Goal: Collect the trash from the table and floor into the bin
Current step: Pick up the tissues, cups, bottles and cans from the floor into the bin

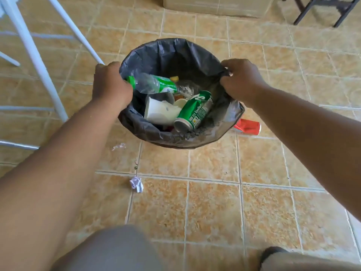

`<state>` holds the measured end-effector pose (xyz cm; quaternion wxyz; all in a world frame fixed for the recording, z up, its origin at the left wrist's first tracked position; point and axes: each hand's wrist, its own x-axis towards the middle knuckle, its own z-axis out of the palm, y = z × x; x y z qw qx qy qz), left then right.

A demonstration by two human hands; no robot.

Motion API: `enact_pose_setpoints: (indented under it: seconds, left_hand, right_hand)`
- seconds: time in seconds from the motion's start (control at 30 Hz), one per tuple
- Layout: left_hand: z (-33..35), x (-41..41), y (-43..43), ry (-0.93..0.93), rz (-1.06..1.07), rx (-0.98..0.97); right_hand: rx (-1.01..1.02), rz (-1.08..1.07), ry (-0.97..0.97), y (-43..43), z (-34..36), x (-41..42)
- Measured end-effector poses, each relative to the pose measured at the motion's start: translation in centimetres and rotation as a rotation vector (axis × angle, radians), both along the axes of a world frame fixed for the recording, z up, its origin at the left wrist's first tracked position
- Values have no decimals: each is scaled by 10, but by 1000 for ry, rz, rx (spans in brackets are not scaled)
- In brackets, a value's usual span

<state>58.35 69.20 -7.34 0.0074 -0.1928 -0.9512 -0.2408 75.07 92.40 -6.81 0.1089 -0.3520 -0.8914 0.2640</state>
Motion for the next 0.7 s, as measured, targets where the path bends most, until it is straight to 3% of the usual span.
enact_pose_setpoints:
  seconds: [0.27,0.5,0.7]
  left_hand:
    - [-17,15,-12,-116,89,-174]
    - [-39,15,-20,-62,134,-39]
    - [-38,18,-37,-100,127,-77]
  right_hand:
    - [-13,164,-7,16,-19,-40]
    - [9,161,172,24,-43,-53]
    - [98,164,210,21,-40,-26]
